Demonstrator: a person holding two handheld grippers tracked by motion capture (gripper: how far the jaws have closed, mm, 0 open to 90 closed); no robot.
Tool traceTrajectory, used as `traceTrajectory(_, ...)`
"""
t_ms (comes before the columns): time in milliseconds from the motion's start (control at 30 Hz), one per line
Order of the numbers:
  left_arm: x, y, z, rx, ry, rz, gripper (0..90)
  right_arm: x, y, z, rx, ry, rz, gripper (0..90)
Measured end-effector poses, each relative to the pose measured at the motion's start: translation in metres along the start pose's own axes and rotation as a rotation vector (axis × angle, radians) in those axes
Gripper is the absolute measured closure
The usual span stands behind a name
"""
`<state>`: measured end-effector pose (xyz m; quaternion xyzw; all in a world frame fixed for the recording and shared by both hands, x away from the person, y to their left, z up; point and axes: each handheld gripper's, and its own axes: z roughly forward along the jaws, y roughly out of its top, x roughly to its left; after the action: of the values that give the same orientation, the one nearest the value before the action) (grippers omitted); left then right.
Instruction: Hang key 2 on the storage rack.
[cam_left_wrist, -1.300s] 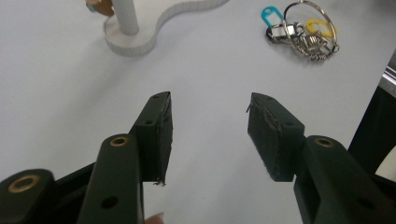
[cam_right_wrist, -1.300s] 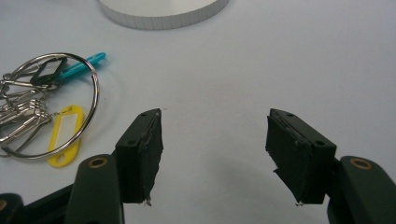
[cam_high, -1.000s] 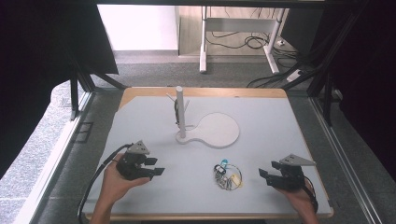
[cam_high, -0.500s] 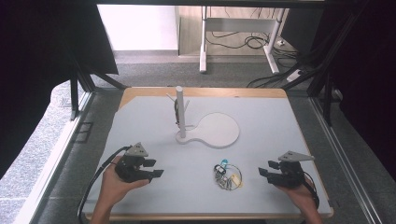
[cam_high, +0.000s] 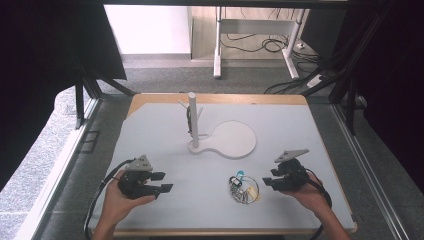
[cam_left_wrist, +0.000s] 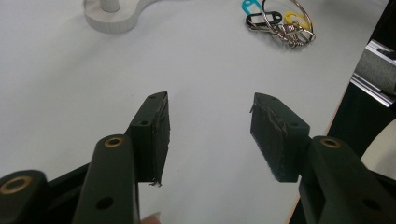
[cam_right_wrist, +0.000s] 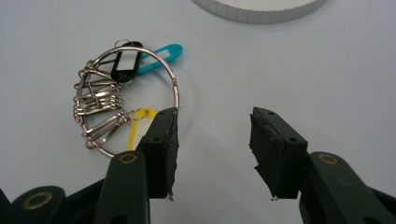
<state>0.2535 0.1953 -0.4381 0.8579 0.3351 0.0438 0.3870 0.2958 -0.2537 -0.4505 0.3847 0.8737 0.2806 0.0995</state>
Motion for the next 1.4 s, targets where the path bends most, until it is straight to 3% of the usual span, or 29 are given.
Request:
traceTrajectory(367,0.000,-0.006,-0.001,-0.004,-0.009,-0.022,47.6,0.009,0.037,0.020,0.148,0.024,-0.068,55.8)
traceTrajectory(767,-0.003,-0.010,-0.002,-0.015,-0.015,-0.041,47.5,0.019,0.052,0.044,0.268,0.058,-0.134,60.4)
traceTrajectory(1133,-0.001,-0.012,-0.007,-0.041,-0.031,-0.050,47.6,0.019,0.063,0.066,0.424,0.079,-0.140,64.6)
traceTrajectory(1400,0.000,-0.012,-0.007,-0.044,-0.034,-0.047,47.5,0.020,0.065,0.075,0.494,0.079,-0.127,73.5)
